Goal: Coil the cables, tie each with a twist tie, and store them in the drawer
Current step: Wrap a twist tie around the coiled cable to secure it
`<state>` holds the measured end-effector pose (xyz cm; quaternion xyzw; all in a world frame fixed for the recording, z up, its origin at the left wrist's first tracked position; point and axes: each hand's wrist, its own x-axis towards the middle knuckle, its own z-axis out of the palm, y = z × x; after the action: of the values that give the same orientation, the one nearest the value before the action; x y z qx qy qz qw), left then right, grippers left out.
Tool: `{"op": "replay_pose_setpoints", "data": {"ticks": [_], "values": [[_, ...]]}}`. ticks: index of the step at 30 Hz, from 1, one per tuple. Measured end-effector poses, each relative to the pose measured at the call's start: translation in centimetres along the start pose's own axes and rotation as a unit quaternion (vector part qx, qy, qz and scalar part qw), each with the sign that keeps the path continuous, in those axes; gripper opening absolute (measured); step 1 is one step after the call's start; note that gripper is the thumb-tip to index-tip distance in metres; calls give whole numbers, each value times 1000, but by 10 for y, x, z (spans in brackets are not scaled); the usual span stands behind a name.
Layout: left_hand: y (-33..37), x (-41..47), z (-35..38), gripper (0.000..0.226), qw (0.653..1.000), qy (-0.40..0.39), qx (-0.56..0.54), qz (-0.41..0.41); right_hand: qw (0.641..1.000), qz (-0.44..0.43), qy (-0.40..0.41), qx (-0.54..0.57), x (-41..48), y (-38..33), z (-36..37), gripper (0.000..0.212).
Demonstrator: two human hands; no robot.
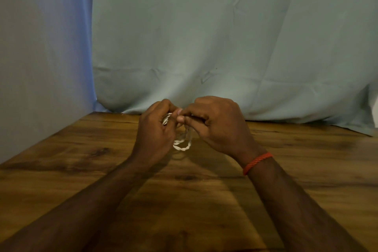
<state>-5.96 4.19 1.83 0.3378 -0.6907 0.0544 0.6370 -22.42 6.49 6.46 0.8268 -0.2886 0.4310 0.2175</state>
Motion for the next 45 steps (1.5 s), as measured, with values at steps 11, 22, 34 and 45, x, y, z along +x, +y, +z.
{"op": "replay_pose_setpoints", "data": {"ticks": [11, 22, 34, 45], "values": [[11, -7, -3, 27, 991, -47, -122, -2, 953, 207, 105, 197, 6, 1, -3, 17], [15, -8, -1, 50, 972, -113, -208, -9, 874, 321, 97, 352, 7, 4, -9, 7], [20, -7, 0, 71, 974, -123, -191, 25, 830, 362, 122, 406, 5, 0, -9, 14], [17, -6, 2, 25, 991, -82, -53, 89, 754, 481, 58, 443, 0, 8, 0, 34]]}}
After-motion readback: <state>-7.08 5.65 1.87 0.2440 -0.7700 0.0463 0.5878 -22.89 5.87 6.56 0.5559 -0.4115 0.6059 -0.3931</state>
